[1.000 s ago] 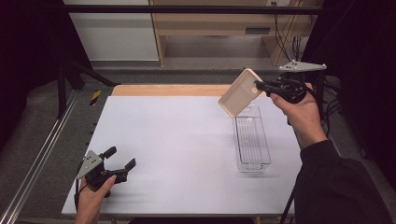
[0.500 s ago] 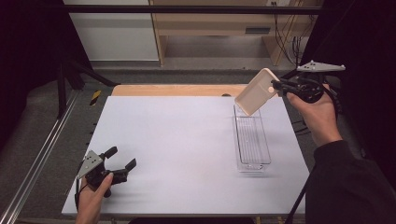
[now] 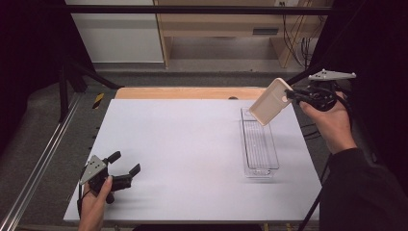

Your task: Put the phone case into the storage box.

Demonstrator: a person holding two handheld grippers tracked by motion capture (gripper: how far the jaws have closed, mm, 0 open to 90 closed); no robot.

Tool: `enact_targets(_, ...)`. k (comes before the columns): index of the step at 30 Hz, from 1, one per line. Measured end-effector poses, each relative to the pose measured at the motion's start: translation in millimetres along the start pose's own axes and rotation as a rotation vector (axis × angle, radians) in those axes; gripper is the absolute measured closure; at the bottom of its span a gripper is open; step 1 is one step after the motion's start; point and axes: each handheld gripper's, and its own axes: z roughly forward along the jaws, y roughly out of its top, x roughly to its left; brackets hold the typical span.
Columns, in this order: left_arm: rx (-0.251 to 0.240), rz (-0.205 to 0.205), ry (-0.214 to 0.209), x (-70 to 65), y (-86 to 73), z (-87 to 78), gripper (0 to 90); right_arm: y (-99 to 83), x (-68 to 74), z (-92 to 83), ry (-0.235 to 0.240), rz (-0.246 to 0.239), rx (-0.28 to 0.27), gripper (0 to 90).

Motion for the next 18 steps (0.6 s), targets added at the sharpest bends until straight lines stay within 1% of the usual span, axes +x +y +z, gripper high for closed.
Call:
enact_targets(8,-0.003,0.003,-0.012,-0.4,0.3,0.3,3.4,-6.8,-0.4,5.8,0.003,-0.013,0.025,79.7)
enact_targets(14,-0.009,0.002,-0.016,-0.9,0.5,-0.7,3.4,-11.8,-1.7,9.4,0.005,-0.006,0.027,79.6)
enact_targets(17,-0.008,-0.002,-0.017,-0.4,0.0,0.2,3.4,-13.7,-0.3,11.5,0.003,-0.001,0.026,79.6)
enact_targets(18,-0.008,-0.003,-0.018,-0.5,0.2,0.3,3.4,-14.2,0.5,13.1,0.002,-0.006,0.026,79.7)
